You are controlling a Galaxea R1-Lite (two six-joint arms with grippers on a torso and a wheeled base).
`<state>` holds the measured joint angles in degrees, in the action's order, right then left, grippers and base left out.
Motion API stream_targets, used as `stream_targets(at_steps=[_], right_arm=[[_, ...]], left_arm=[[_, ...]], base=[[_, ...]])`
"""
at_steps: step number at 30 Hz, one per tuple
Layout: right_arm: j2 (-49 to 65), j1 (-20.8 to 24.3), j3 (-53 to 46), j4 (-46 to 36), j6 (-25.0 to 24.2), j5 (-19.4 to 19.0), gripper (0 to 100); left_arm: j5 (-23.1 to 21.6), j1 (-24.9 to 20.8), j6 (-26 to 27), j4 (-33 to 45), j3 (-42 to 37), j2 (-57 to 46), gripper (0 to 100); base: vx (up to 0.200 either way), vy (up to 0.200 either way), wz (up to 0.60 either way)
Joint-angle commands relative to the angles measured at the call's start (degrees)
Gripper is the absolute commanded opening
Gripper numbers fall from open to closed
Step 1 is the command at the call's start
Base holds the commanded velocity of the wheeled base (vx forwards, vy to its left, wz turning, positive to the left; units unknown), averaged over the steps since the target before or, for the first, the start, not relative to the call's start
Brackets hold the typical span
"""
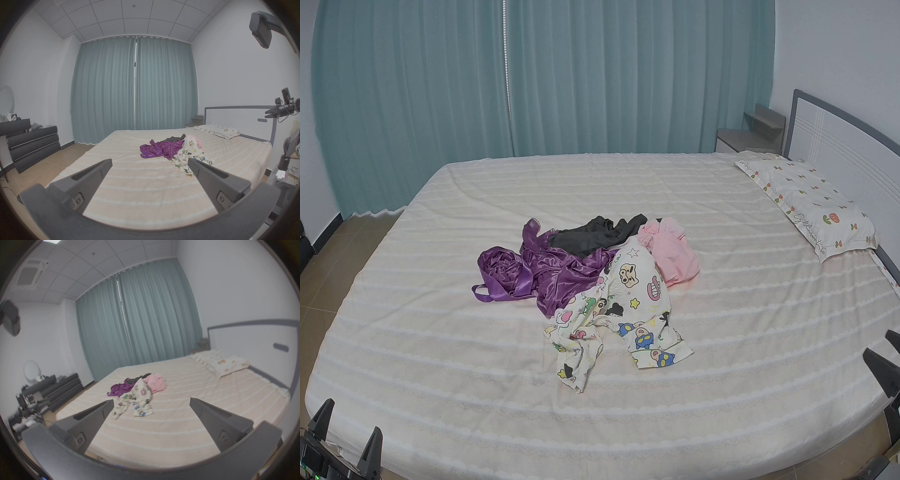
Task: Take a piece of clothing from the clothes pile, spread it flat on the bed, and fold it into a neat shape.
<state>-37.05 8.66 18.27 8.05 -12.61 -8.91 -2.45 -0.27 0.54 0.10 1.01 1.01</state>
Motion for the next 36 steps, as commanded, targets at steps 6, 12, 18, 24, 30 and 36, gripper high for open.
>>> stream_targets(at_steps=[6,12,18,24,30,36], right_arm=[[-67.19,9.36,11.35,31.33,-13.67,-8.84,100],[-82.84,10.24,20.31,37.39,-17.98,-4.1,100],[-93.91,11.47,28.66,42.05,-19.83,0.12,100],[-101.82,12.88,37.19,41.52,-19.83,4.17,100],[-104.19,14.2,39.29,41.44,-19.39,6.54,100],[-104.37,14.81,40.35,40.47,-17.54,6.71,100]], left_arm=[[-0.01,0.0,-0.01,-0.01,-1.01,-1.01,100],[-0.01,0.0,-0.01,-0.01,-1.01,-1.01,100],[-0.01,0.0,-0.01,-0.01,-1.01,-1.01,100],[-0.01,0.0,-0.01,-0.01,-1.01,-1.01,100],[-0.01,0.0,-0.01,-0.01,-1.01,-1.01,100],[-0.01,0.0,-0.01,-0.01,-1.01,-1.01,100]], base=[[0.0,0.0,0.0],[0.0,0.0,0.0],[0.0,0.0,0.0],[0.0,0.0,0.0],[0.0,0.0,0.0],[0.0,0.0,0.0]])
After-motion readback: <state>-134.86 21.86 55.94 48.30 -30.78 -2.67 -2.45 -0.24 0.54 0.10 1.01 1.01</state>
